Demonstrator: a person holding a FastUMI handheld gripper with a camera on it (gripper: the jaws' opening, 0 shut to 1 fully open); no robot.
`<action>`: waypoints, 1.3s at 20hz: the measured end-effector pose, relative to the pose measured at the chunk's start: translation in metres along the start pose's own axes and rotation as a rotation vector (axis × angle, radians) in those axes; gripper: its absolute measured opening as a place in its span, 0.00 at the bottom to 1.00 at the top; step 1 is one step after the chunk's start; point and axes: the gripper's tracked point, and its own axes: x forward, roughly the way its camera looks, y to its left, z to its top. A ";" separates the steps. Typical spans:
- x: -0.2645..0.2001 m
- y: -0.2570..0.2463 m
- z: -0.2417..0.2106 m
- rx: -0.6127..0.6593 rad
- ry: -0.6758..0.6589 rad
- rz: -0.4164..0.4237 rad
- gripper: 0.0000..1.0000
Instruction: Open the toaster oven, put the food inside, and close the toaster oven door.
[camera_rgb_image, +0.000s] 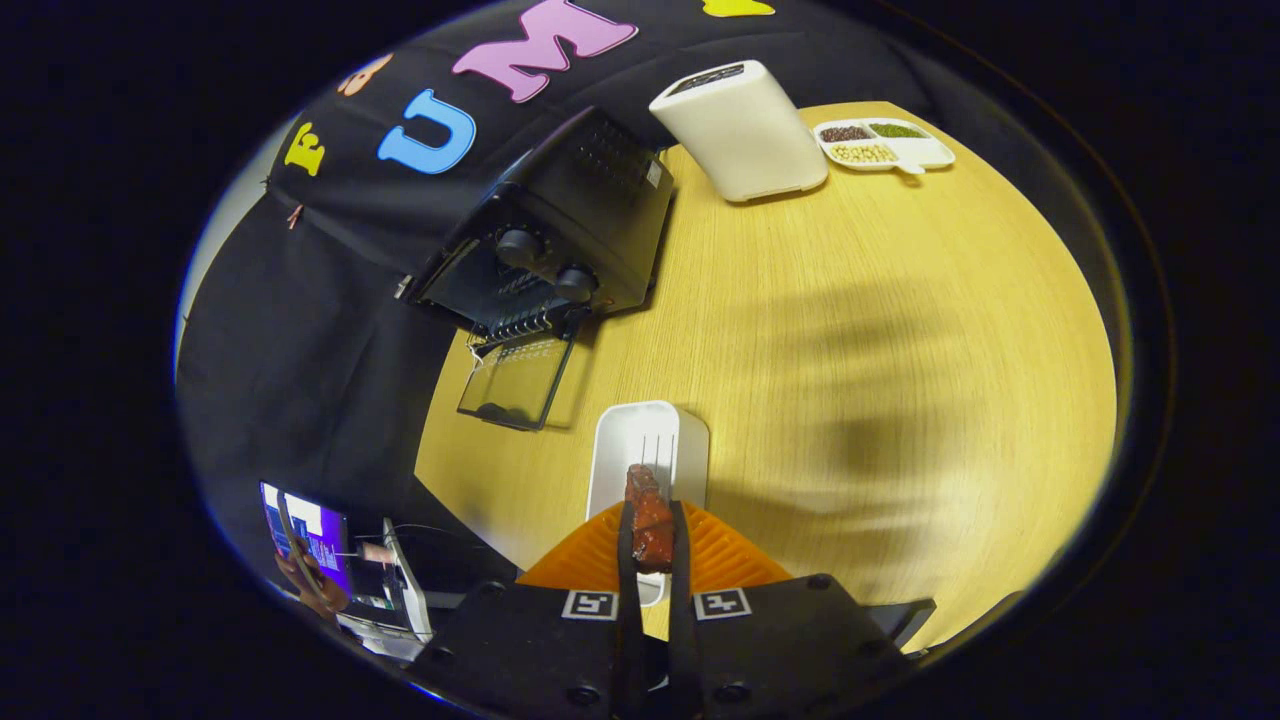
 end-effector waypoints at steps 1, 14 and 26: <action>-0.005 0.005 0.004 0.000 -0.020 0.001 0.13; 0.000 0.215 0.039 -0.014 -0.312 0.133 0.13; 0.164 0.265 0.107 0.126 -0.542 0.138 0.13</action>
